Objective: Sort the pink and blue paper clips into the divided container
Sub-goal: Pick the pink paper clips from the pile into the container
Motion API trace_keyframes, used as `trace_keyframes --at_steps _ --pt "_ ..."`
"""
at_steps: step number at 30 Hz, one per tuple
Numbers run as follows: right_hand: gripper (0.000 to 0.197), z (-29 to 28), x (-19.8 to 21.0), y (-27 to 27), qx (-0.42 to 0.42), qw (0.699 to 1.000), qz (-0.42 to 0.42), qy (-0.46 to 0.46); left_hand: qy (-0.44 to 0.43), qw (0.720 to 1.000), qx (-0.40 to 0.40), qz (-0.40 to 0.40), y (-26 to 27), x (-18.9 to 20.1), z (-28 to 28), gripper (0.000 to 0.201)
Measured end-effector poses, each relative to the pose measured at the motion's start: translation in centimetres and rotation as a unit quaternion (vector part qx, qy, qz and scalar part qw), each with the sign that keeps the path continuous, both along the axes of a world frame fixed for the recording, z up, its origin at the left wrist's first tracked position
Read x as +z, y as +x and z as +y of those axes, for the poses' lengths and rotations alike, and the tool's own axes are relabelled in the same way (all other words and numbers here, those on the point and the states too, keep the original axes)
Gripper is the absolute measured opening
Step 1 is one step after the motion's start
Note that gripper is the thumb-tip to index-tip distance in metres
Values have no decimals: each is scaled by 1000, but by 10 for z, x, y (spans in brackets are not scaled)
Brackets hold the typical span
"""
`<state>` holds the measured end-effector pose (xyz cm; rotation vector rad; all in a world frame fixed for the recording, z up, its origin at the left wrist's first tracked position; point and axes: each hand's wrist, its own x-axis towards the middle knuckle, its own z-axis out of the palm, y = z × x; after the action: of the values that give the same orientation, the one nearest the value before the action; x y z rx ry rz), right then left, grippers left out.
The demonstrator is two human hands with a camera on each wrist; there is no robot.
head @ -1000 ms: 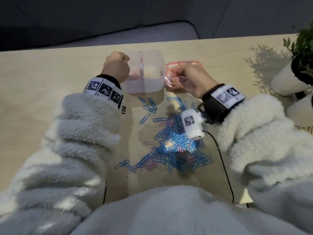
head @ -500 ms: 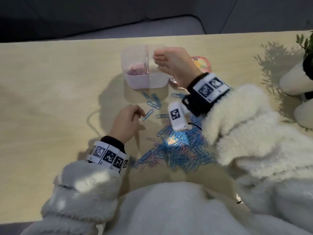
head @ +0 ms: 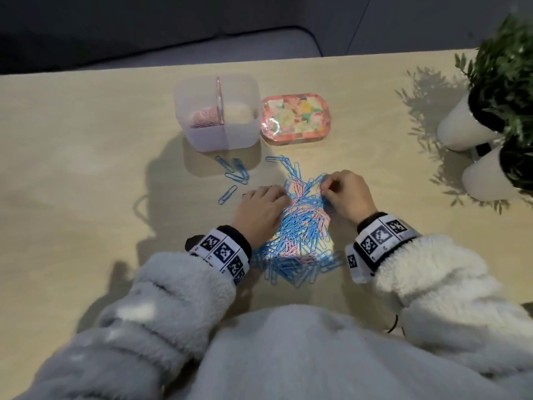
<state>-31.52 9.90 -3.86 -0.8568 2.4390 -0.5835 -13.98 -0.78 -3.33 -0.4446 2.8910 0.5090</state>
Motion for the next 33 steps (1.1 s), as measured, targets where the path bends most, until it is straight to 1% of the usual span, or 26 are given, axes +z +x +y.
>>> trace_keyframes --at_steps 3,6,8,10,11,13,14,16,18,19,21,23,25,27,28,30,31,33 --pt "12 3 8 2 -17 999 32 -10 -4 1000 24 6 8 2 1 37" --pt "12 -9 12 15 1 998 49 -24 -12 998 54 16 11 4 -1 21" --pt "21 -22 13 26 8 998 59 -2 -23 998 59 22 6 6 -2 19" --pt "33 -32 12 34 25 996 85 28 -33 998 45 8 0 6 -2 31" --pt "34 -37 10 38 38 993 104 42 -36 999 37 8 -2 6 -2 37" --pt "29 -42 8 41 62 988 128 61 -40 999 26 -5 -2 3 -3 44" --pt "25 -43 8 43 67 987 128 67 -40 999 31 -14 -2 2 -4 46" --pt "16 -40 7 41 57 991 99 72 -44 997 58 -21 0 2 -8 44" --pt "11 -35 4 37 32 997 36 54 -60 995 85 -10 0 1 -11 31" --pt "9 -31 3 32 15 1000 -5 24 -65 993 95 -5 -1 -1 -13 26" --pt "7 -23 5 22 -35 994 -82 -61 -62 993 104 -3 -6 0 -15 24" --pt "6 -14 13 14 -82 978 -142 -132 -48 994 99 2 -16 1 -15 24" --pt "5 -5 20 5 -126 960 -189 -165 -35 996 82 9 -30 0 -16 23" --pt "18 4 26 -3 -176 936 -238 -190 -20 998 62 19 -44 -3 -19 24" --pt "22 8 28 -7 -200 922 -261 -203 -14 998 48 23 -50 -4 -20 25" --pt "23 14 32 -13 -234 903 -280 -227 -3 1000 21 20 -61 -8 -21 25" --pt "24 17 33 -15 -254 884 -298 -254 8 1000 17 17 -64 -9 -21 25" --pt "29 19 33 -19 -307 814 -369 -327 39 999 26 20 -69 -12 -21 25"
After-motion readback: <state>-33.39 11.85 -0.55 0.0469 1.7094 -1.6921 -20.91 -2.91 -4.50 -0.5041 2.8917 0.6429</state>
